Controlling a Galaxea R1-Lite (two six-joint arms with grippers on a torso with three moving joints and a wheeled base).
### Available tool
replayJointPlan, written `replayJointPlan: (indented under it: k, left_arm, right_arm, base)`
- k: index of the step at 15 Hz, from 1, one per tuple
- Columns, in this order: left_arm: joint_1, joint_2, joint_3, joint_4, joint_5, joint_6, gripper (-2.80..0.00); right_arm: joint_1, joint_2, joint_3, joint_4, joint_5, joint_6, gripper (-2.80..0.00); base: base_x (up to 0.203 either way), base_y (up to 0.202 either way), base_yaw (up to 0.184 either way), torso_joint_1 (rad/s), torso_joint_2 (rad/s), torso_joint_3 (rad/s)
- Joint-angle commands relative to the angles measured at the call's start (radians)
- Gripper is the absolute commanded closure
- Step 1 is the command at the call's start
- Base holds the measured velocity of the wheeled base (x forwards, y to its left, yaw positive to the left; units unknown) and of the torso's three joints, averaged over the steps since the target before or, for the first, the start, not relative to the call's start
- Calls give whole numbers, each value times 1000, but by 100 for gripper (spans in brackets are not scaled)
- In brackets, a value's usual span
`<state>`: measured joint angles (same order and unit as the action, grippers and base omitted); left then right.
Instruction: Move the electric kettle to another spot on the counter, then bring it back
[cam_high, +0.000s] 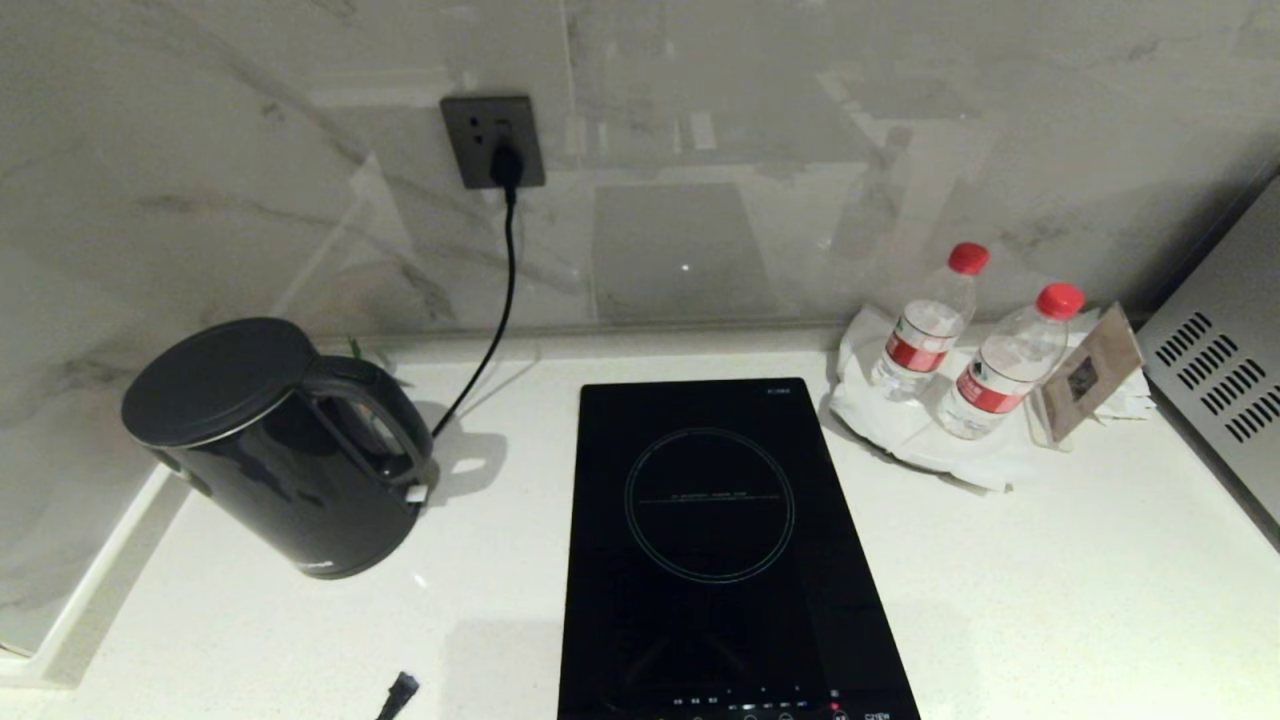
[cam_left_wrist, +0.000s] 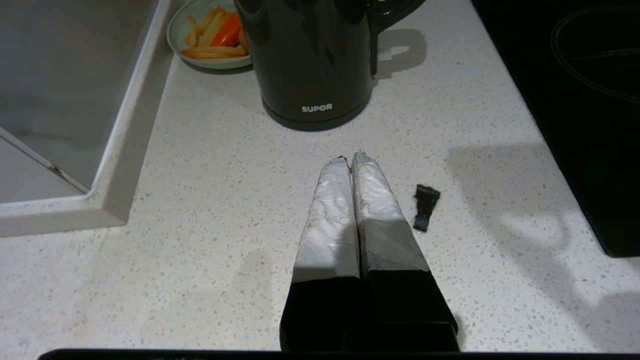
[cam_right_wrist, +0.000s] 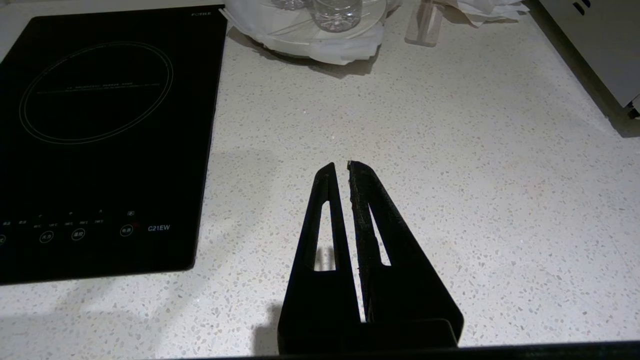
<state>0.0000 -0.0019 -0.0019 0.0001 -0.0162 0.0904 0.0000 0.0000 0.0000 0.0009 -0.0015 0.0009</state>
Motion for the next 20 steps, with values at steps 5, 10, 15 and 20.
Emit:
replayJointPlan:
  k: [5,10,15,20]
  left_arm:
    - [2,226,-251,42,-40,-7,0]
    - [-2,568,-398,-104,-167,-15,0]
    - [-209,781,-407,-179,-211,-76,0]
    - [-284,1042,-366,-351,-187,-87,0]
  right_arm:
    - [0,2,0,1,0,-1,0]
    - [0,0,0,-1,0,-1,0]
    - [0,2,0,1,0,-1,0]
    - [0,2,0,1,0,-1,0]
  base:
    - [0,0,0,0,0,0]
    - [0,0,0,0,0,0]
    - [0,0,0,0,0,0]
    - [0,0,0,0,0,0]
